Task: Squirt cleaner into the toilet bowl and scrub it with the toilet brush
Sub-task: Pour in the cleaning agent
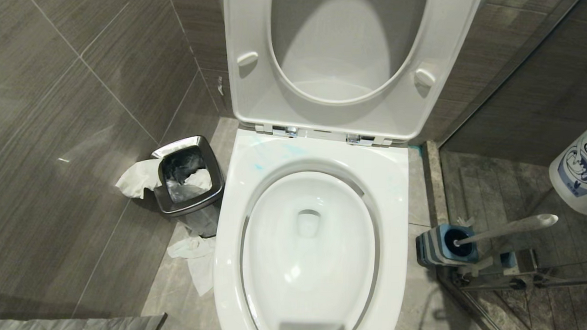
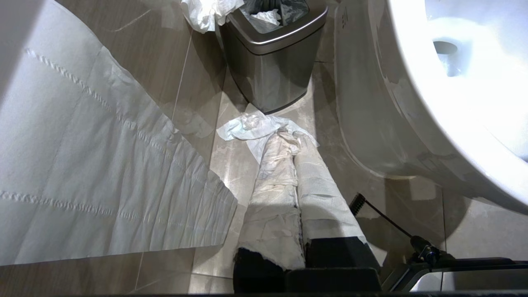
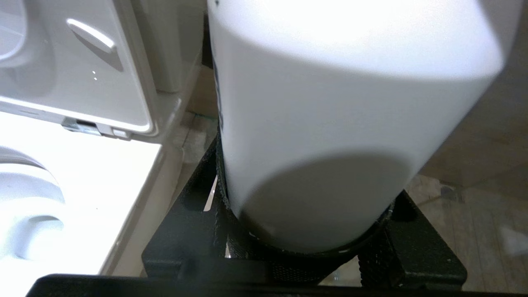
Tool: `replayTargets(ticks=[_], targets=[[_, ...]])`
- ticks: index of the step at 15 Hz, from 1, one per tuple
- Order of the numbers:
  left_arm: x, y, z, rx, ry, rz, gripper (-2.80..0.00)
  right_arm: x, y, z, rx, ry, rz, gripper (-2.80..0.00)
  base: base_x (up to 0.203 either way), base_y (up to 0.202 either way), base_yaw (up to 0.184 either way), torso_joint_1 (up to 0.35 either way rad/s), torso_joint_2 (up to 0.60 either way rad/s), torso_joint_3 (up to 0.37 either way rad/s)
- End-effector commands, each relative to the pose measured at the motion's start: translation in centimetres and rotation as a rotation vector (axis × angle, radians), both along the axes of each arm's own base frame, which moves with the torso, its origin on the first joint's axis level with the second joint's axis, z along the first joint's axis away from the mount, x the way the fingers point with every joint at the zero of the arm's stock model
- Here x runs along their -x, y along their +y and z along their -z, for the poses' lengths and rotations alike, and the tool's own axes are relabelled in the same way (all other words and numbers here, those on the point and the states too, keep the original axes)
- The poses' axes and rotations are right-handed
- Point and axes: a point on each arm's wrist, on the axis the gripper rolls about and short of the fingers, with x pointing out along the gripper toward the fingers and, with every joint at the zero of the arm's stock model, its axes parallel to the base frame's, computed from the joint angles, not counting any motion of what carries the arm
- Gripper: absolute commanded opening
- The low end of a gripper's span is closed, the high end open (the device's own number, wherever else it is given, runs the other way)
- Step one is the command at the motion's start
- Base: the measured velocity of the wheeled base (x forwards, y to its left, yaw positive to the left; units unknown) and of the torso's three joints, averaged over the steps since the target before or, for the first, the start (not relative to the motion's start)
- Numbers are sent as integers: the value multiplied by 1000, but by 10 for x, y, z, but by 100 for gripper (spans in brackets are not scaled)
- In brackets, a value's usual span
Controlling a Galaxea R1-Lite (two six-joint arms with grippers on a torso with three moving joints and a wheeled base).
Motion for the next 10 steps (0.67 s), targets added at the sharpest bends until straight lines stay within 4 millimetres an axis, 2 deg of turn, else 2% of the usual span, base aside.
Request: replayTargets(ticks=[1, 6, 10], targets=[[0, 0, 0, 1, 2, 0, -280, 0, 0, -1, 2, -1, -5, -280, 0, 0, 0, 0, 0, 0], [0, 0, 0, 1, 2, 0, -280, 0, 17, -4, 76, 88, -53, -280, 0, 0, 0, 0, 0, 0], [0, 0, 0, 0, 2, 1, -280, -3, 44, 6, 164, 145, -39, -280, 0, 0, 0, 0, 0, 0]])
